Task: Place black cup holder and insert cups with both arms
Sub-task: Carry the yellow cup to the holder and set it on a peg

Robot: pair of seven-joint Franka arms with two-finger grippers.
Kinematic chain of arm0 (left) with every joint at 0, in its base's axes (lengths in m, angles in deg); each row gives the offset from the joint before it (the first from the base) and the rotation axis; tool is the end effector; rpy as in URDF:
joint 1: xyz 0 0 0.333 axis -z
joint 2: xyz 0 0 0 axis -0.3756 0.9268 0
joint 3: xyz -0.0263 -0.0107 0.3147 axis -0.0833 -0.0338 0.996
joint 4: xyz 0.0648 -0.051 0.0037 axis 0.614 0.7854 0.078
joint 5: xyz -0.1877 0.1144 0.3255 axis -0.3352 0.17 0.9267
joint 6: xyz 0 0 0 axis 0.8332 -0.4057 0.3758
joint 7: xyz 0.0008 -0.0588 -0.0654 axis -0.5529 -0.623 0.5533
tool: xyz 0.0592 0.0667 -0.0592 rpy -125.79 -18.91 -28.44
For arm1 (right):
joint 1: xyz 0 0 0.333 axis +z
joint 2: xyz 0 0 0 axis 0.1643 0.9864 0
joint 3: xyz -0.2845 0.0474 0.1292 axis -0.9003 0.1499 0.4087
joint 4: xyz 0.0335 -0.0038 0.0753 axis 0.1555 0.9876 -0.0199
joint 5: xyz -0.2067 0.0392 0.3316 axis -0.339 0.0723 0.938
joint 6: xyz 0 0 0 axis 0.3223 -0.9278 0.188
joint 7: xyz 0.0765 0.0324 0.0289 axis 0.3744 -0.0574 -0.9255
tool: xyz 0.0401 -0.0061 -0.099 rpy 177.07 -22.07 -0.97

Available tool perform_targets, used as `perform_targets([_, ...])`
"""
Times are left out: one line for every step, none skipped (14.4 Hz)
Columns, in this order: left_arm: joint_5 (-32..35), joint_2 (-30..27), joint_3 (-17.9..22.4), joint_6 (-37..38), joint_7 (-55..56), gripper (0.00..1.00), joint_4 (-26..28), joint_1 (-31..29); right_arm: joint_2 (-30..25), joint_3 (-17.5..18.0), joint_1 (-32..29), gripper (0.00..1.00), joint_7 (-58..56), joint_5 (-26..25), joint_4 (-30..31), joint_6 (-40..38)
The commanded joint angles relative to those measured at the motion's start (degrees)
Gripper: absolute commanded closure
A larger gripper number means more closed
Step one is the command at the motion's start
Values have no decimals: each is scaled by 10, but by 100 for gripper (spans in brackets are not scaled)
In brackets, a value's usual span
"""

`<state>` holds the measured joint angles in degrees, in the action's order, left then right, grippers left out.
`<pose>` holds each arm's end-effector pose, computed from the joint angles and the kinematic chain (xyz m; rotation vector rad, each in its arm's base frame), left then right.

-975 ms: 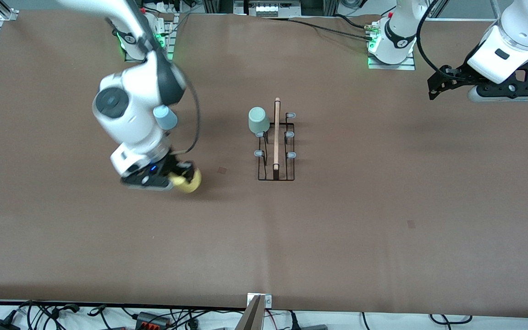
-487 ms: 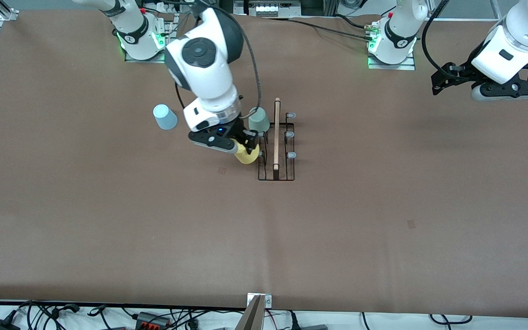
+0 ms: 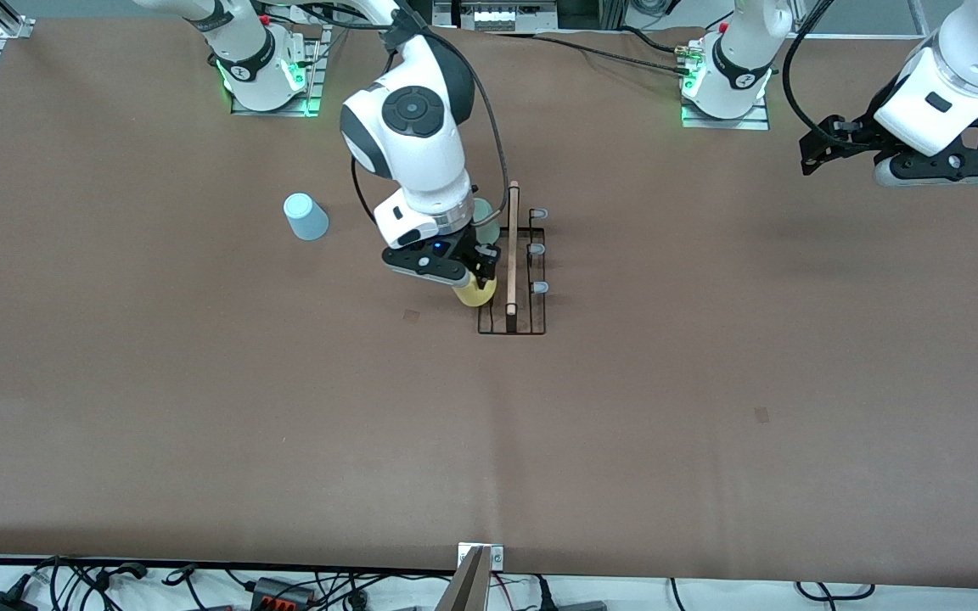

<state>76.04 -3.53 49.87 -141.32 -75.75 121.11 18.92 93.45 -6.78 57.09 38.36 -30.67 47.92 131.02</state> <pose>0.4946 -0.0707 0.6012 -3.1135 -0.0915 0.1557 0.5132 0.4752 0.3626 -2.9639 0.4494 -0.2708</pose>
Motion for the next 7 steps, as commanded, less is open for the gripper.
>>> perform_targets([5,3,-1,11,-2,0,-11,-2,11,3,3,90,14,-11,-16,-2])
perform_targets([6,3,-2,11,-2,0,-11,-2,16,3,8,88,14,-11,-16,-1])
perform_targets([5,3,-3,11,-2,0,-11,-2,19,3,10,84,14,-11,-16,4])
perform_targets([5,3,-3,11,-2,0,-11,-2,24,3,10,58,15,-7,-16,5])
perform_targets([5,3,-3,11,-2,0,-11,-2,26,3,10,19,18,-9,-16,5])
perform_targets([5,3,-4,11,-1,0,-11,-2,30,3,10,0,23,-8,-16,5])
perform_targets([5,3,-4,11,-2,0,-11,-2,30,3,10,0,22,-9,-16,5])
